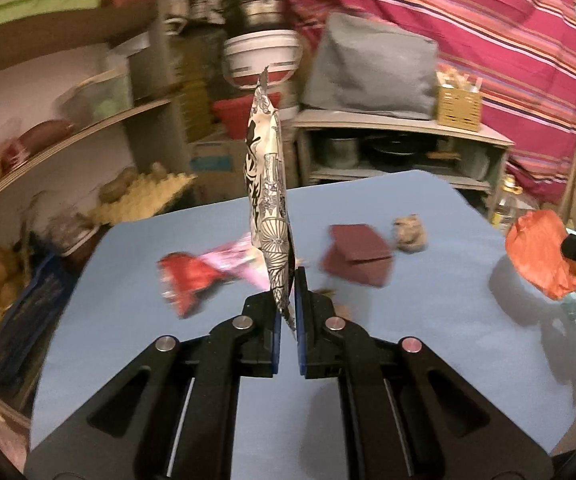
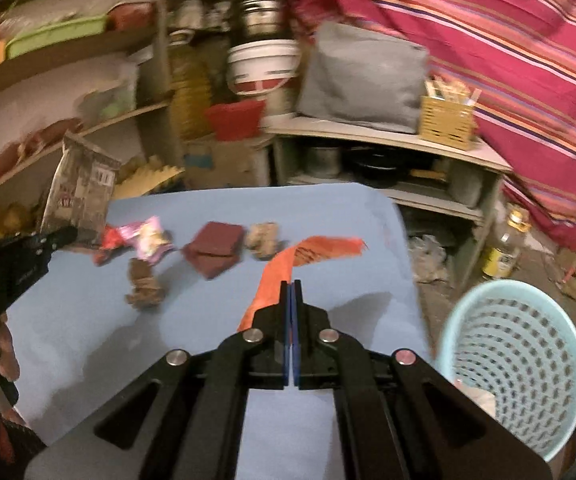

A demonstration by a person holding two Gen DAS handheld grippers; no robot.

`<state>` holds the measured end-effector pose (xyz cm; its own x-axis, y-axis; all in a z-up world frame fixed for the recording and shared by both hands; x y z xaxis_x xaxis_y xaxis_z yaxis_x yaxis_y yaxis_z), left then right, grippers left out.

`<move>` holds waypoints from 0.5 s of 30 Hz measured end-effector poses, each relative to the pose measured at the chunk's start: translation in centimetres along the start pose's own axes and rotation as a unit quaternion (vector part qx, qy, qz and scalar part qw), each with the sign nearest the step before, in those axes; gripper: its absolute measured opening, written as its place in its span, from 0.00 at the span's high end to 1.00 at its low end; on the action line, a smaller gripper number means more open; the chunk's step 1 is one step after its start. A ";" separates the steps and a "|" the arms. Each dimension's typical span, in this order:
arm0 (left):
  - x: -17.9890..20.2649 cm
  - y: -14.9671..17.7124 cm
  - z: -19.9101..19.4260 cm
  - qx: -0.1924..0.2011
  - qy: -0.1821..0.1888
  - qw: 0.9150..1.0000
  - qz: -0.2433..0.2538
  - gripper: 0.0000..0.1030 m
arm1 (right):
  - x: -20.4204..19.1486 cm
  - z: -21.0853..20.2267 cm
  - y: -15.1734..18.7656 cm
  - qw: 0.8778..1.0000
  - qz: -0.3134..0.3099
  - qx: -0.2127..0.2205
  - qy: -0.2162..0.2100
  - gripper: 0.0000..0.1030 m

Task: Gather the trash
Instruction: 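Carry snack bag and orange bag over the blue basket and open both tools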

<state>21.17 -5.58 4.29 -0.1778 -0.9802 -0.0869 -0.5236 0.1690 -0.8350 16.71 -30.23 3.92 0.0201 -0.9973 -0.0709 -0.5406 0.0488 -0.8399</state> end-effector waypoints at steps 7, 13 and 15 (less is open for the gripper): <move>8.8 -1.0 0.6 0.007 0.046 0.998 0.051 0.96 | 8.0 -1.6 0.4 0.998 0.053 0.010 0.041 1.00; 17.1 -1.3 0.7 0.007 0.107 0.992 0.070 0.96 | 14.2 -4.2 1.2 0.992 0.094 0.022 0.076 1.00; 20.0 -1.3 0.6 0.006 0.130 0.988 0.079 0.96 | 16.4 -5.1 1.6 0.990 0.109 0.027 0.090 1.00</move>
Point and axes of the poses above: each gripper's, at about its wrist camera, not at the fingertips, and z roughly the way its jaws point, x to its right, y to its underside, the point moved 4 cm from there along z, roughly the way its jaws point, and after that the axes turned 1 degree about y, right-handed, at the moved point
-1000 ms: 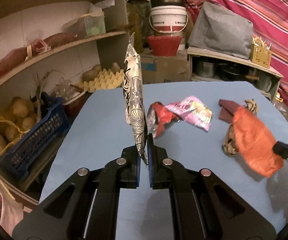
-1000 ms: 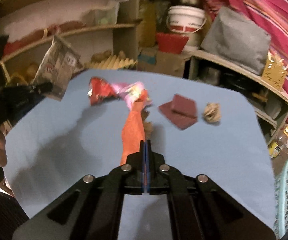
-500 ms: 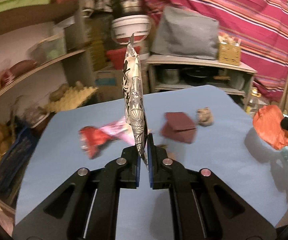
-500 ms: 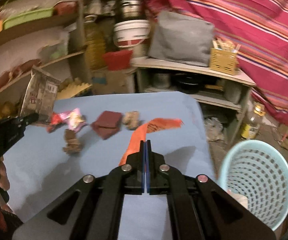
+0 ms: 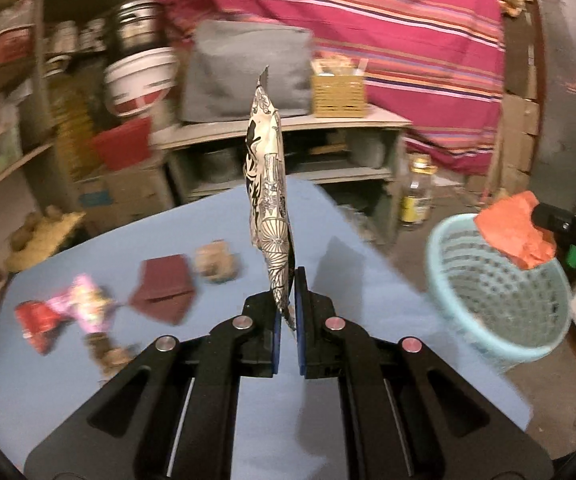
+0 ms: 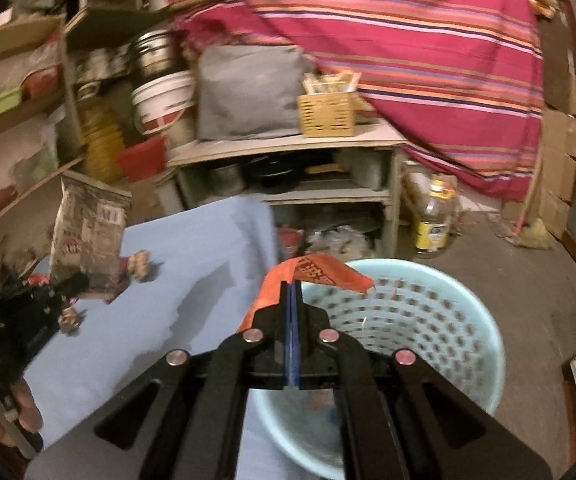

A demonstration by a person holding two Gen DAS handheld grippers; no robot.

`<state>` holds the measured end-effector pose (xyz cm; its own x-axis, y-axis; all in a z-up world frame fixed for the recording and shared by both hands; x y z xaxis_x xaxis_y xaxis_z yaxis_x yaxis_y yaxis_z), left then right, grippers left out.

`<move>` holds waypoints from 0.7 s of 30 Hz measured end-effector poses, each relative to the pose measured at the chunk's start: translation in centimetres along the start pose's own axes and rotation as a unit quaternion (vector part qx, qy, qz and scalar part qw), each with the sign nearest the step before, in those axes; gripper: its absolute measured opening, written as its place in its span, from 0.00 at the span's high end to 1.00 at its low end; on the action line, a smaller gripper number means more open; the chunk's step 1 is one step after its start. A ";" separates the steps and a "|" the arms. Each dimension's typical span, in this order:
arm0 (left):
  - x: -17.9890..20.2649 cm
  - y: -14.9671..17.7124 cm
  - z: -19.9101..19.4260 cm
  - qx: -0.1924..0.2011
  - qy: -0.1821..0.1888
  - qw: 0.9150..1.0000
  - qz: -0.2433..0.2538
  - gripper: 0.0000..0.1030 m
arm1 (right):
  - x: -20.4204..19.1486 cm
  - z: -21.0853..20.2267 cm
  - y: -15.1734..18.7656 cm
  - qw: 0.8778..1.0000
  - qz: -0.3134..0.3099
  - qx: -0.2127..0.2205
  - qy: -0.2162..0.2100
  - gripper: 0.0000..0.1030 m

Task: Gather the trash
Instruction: 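Carry snack bag and orange bag over the blue basket and open both tools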

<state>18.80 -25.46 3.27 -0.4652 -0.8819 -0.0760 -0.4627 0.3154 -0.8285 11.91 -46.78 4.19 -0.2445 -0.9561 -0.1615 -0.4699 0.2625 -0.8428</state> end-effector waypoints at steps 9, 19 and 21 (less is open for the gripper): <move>10.0 -1.1 2.0 -0.006 0.085 0.996 0.039 0.95 | 7.0 -0.7 0.0 0.999 0.042 0.004 0.029 1.00; 16.4 -1.5 5.8 -0.047 0.146 0.987 0.038 0.95 | 11.4 -0.8 0.8 0.995 0.093 -0.001 0.032 1.00; 16.9 -1.4 6.2 -0.052 0.145 0.987 0.041 0.76 | 11.8 -0.6 1.0 0.994 0.102 -0.004 0.029 1.00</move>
Point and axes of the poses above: each gripper's, at about its wrist camera, not at the fingertips, and z roughly the way its jaws point, x to its right, y to its underside, the point moved 4 cm from there along z, roughly the way its jaws point, and after that the axes turned 1 degree about y, right-handed, at the moved point
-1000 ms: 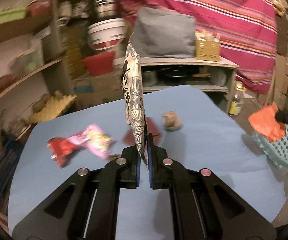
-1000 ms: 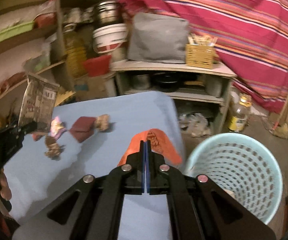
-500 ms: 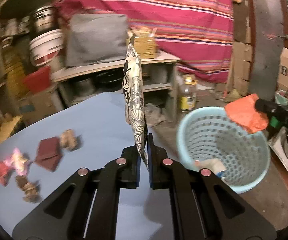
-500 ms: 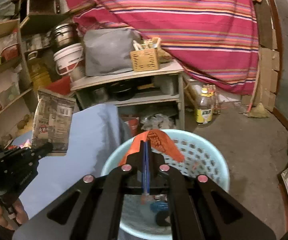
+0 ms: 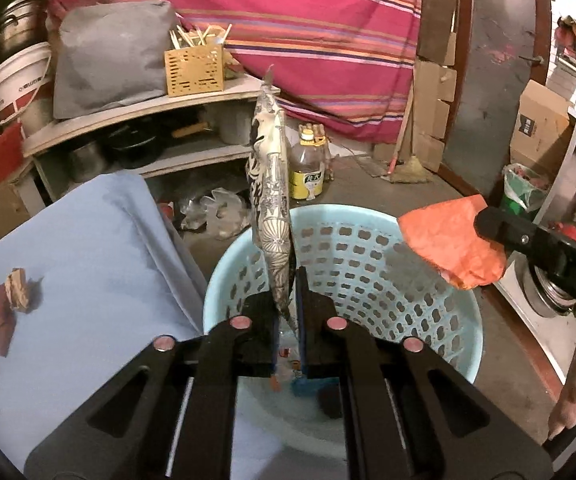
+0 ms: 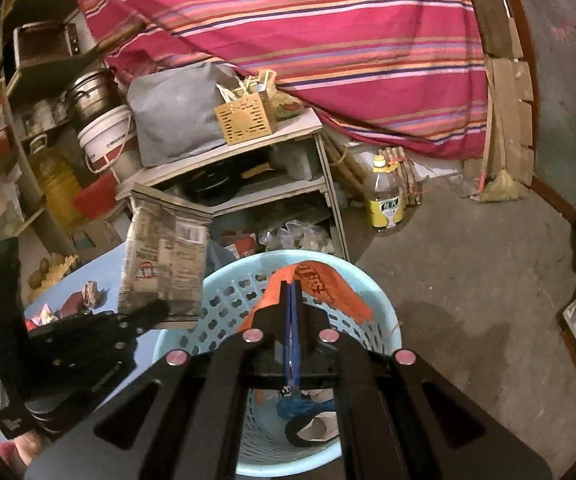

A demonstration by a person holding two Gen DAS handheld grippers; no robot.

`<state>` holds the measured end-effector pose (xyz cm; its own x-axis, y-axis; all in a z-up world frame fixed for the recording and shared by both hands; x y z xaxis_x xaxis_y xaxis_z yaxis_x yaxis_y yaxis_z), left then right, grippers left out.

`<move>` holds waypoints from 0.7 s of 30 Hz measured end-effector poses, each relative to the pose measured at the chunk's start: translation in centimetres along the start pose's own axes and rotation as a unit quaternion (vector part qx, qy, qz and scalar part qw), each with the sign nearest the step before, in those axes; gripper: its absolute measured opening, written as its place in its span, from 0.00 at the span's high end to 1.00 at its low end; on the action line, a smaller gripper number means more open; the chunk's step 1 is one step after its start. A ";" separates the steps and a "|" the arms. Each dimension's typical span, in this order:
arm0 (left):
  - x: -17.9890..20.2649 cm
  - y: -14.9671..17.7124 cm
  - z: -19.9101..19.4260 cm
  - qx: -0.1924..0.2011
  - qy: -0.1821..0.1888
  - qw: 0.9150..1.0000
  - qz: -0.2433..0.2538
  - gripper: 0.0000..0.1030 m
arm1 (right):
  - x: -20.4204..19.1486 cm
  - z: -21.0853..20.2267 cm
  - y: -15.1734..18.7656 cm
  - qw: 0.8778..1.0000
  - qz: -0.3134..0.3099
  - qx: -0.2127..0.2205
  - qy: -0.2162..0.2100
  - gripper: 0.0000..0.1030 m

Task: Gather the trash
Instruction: 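Carry snack bag and orange bag over the blue basket and open both tools, then move both tools back over the table toward the red wrapper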

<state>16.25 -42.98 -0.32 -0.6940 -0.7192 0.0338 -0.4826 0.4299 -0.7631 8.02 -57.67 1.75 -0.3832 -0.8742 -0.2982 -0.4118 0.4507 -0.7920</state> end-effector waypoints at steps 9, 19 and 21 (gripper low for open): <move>-1.3 0.3 -1.8 0.021 -0.051 0.998 0.010 0.15 | -0.7 0.2 0.3 1.000 -0.012 -0.006 -0.002 1.00; -7.0 1.3 -7.0 0.046 -0.102 0.994 -0.015 0.05 | -3.0 3.3 1.9 0.998 -0.016 -0.064 0.012 0.54; -8.4 1.5 -7.9 0.047 -0.108 0.993 -0.022 0.05 | -3.5 3.5 2.1 0.998 -0.013 -0.061 0.024 0.30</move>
Point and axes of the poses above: each gripper's, at about its wrist camera, not at the fingertips, and z roughly the way its jaws point, x to its right, y to its underside, the point moved 4 cm from there along z, roughly the way its jaws point, and after that the axes turned 1 degree about y, right-handed, at the moved point
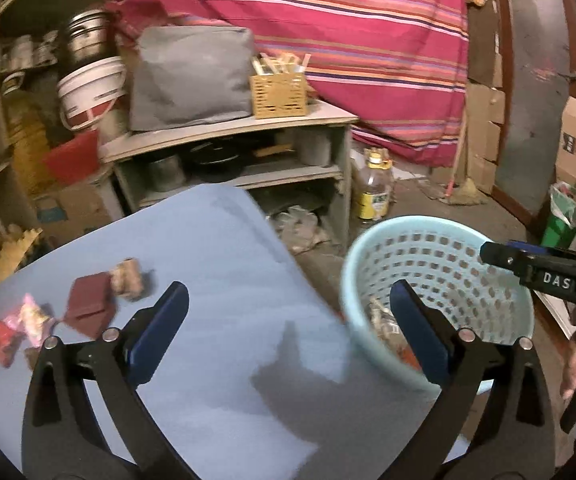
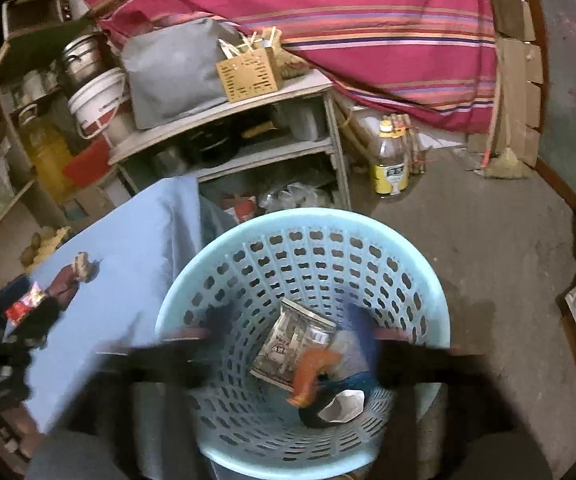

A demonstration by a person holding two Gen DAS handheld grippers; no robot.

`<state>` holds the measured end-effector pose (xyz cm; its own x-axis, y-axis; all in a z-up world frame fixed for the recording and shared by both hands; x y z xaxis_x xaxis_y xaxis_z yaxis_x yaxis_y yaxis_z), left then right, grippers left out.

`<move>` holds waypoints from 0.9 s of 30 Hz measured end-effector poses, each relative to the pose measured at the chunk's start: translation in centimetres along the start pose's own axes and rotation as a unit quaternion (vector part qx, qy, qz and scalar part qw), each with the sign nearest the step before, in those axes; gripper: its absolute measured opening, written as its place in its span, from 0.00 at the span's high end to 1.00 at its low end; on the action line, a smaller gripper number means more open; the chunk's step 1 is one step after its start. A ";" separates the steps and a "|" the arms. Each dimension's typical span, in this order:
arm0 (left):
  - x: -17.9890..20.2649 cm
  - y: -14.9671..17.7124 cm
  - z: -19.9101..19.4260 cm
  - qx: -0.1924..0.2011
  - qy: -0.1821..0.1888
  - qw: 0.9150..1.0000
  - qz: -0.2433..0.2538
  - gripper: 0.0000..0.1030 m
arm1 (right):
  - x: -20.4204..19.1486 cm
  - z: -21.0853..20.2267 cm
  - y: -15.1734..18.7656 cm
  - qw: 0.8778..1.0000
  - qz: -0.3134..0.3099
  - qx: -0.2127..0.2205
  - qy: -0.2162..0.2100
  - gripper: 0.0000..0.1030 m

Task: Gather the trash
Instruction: 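Move both tools back over the table toward the red wrapper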

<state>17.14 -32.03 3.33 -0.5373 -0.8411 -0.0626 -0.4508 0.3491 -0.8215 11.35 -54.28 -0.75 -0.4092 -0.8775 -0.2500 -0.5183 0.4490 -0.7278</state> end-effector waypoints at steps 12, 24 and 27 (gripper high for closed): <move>-17.1 3.2 -3.9 -0.004 -0.140 0.990 -0.037 0.05 | -8.5 -0.7 -0.5 0.999 -0.033 0.039 0.006 0.11; -32.5 8.2 -4.5 -0.034 -0.243 0.963 -0.114 0.05 | -23.5 0.5 2.8 0.990 -0.123 0.051 -0.036 0.05; -35.6 9.3 -4.2 -0.041 -0.245 0.958 -0.146 0.05 | -25.7 0.8 3.8 0.988 -0.138 0.051 -0.034 0.05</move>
<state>29.05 2.97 0.29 0.0096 -0.9936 -0.1123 -0.5960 0.0845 -0.7985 20.54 -30.12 2.40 -0.2095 -0.9752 -0.0718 -0.5232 0.1738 -0.8343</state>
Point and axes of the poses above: each gripper's, at about its wrist camera, not at the fingertips, and z roughly the way its jaws point, x to its right, y to its underside, the point moved 4 cm from there along z, roughly the way its jaws point, and after that the axes turned 1 degree about y, right-handed, at the moved point
